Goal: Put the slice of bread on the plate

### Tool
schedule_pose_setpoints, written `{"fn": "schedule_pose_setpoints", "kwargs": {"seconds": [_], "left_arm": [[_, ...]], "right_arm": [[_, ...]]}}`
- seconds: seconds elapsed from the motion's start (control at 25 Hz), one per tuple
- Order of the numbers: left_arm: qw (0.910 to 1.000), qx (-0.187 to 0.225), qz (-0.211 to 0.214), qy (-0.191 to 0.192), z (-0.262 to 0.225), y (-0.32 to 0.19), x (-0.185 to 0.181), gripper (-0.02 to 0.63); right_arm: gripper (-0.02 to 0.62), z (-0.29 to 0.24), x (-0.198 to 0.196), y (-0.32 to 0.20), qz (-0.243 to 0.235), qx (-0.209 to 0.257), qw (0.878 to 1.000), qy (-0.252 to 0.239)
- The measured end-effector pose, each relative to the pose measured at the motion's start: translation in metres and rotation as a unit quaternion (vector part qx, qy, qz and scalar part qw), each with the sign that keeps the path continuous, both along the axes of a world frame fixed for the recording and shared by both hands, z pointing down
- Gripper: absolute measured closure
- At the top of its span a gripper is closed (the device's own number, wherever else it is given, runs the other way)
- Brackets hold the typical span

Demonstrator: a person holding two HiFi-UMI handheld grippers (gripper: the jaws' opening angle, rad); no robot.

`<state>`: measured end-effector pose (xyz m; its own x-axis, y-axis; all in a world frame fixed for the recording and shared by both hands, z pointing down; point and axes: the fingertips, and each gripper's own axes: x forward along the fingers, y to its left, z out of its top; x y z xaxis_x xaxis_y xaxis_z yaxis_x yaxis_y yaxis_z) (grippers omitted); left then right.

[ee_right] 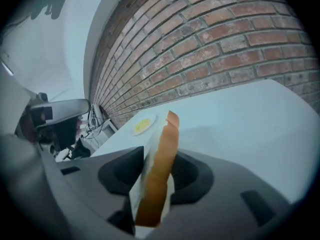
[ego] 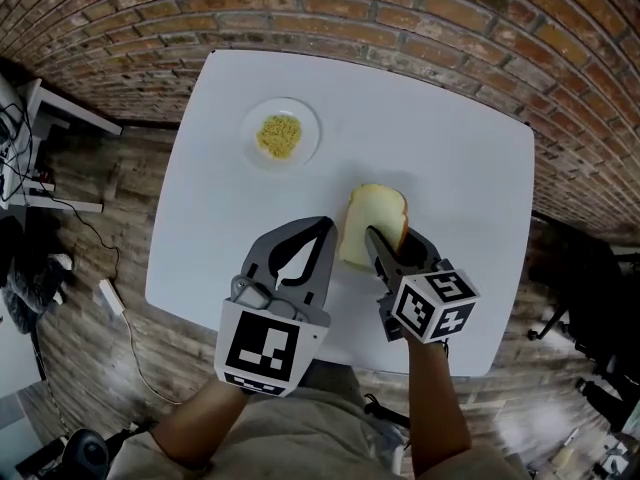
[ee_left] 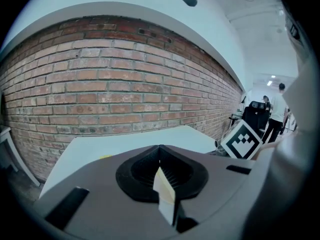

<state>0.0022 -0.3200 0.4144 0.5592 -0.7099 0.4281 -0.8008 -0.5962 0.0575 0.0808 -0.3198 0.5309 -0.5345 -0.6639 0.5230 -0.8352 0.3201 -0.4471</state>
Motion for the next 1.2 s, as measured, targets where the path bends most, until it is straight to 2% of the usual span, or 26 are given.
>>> {"fn": "schedule_pose_setpoints", "kwargs": {"seconds": [0.2, 0.44, 0.64, 1.08, 1.2], "left_arm": [[1.0000, -0.005, -0.002, 0.002, 0.001, -0.001, 0.000, 0.595], [1.0000, -0.007, 0.000, 0.003, 0.002, -0.002, 0.000, 0.595], [1.0000, -0.009, 0.003, 0.001, 0.006, -0.002, 0.000, 0.595], [0.9998, -0.016, 0.013, 0.001, 0.014, -0.002, 0.006, 0.595], [0.9996, -0.018, 0.020, 0.002, 0.018, -0.002, 0.011, 0.595]], "right_arm": [[0.422, 0.005, 0.004, -0.003, 0.002, 0.014, 0.998, 0.065], [0.339, 0.008, 0.010, -0.005, 0.003, 0.028, 0.991, 0.132], [0.268, 0.020, 0.016, -0.002, 0.000, 0.022, 0.984, 0.174], [0.269, 0.001, 0.027, -0.009, 0.045, 0.051, 0.983, 0.170], [0.289, -0.005, 0.031, -0.012, 0.057, 0.058, 0.983, 0.161]]}}
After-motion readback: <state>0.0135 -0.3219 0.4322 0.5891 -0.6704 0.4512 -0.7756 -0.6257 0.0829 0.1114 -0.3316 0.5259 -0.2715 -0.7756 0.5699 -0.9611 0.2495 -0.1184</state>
